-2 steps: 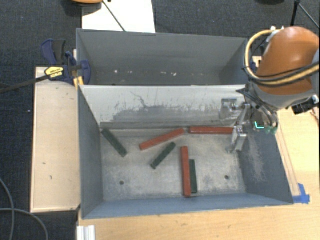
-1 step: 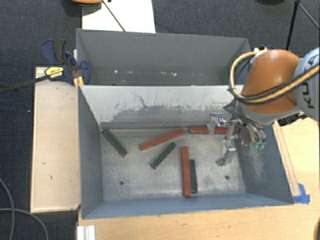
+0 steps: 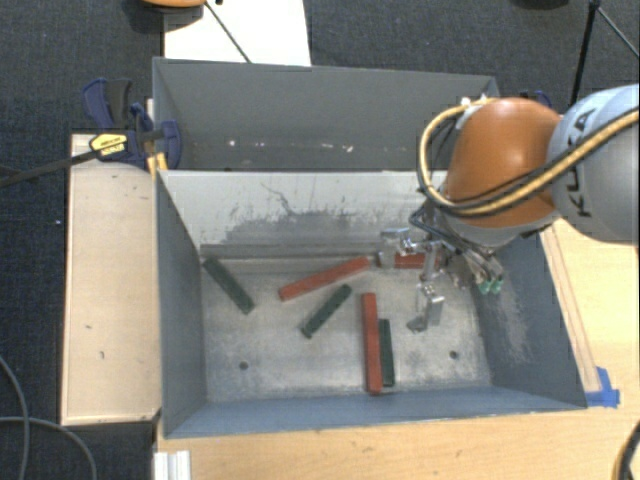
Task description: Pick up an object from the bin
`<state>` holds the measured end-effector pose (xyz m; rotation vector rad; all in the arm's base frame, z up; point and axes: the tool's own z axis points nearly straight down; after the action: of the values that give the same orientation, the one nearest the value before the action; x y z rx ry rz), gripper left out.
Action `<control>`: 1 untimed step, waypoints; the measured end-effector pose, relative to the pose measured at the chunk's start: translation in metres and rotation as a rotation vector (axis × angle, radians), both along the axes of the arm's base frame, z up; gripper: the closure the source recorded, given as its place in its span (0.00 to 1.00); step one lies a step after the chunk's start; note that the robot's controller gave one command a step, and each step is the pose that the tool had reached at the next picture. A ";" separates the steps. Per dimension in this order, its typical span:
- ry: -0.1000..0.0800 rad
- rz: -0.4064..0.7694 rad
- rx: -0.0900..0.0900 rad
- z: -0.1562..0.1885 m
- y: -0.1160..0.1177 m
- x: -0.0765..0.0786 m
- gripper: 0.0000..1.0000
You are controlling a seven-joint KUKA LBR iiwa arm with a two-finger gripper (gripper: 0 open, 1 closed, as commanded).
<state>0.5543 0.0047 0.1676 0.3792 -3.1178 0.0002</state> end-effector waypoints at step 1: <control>-0.011 0.022 0.002 -0.053 0.013 0.011 0.00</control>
Offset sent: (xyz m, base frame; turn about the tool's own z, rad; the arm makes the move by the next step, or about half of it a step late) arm 0.0166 0.0234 -0.0976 -0.2637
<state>0.5656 0.0177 0.1150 0.4155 -3.1242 -0.0005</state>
